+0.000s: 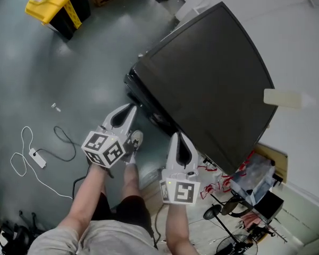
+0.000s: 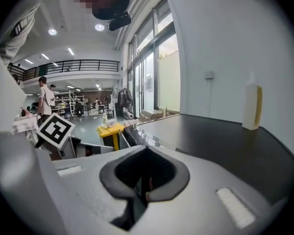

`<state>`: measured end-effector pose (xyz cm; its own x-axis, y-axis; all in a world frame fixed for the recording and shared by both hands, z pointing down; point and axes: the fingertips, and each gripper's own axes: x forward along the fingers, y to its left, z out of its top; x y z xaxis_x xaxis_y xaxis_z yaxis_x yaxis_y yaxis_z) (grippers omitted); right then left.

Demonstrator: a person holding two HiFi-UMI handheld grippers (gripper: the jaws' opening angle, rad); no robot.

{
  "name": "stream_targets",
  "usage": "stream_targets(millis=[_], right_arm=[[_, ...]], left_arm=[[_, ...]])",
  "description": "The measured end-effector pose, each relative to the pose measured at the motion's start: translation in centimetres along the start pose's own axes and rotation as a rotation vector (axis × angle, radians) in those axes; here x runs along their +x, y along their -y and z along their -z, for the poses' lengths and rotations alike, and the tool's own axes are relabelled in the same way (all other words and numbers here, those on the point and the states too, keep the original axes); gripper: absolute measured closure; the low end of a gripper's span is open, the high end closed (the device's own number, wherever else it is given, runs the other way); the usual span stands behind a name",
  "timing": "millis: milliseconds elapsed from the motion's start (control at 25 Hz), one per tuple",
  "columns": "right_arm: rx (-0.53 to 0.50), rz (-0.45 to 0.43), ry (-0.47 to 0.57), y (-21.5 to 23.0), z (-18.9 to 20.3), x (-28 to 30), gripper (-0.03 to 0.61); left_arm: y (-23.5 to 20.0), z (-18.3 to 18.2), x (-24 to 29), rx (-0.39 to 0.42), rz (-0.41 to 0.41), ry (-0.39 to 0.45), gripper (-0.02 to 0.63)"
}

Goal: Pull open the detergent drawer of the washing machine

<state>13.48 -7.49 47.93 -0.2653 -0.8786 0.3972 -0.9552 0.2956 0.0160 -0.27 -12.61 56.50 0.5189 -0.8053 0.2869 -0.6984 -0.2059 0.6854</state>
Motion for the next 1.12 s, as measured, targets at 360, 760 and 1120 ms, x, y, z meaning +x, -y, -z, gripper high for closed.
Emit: stream_targets(millis=[360, 760, 1120], right_arm=[[-0.019, -0.042, -0.019, 0.5, 0.9, 0.3, 0.574], [-0.038, -0.043, -0.026, 1.2, 1.5, 0.6, 0.574], [-0.044, -0.048, -0.034, 1.3, 2.2, 0.6, 0.575]], left_arm=[[-2.2, 0.2, 1.5, -0.439, 0.205, 0.189, 0.348], [-2.0, 1.7, 3.1, -0.443, 0.231, 0.162, 0.331], [-2.2, 2.1, 3.3, -0.507, 0.281, 0.166, 0.321]])
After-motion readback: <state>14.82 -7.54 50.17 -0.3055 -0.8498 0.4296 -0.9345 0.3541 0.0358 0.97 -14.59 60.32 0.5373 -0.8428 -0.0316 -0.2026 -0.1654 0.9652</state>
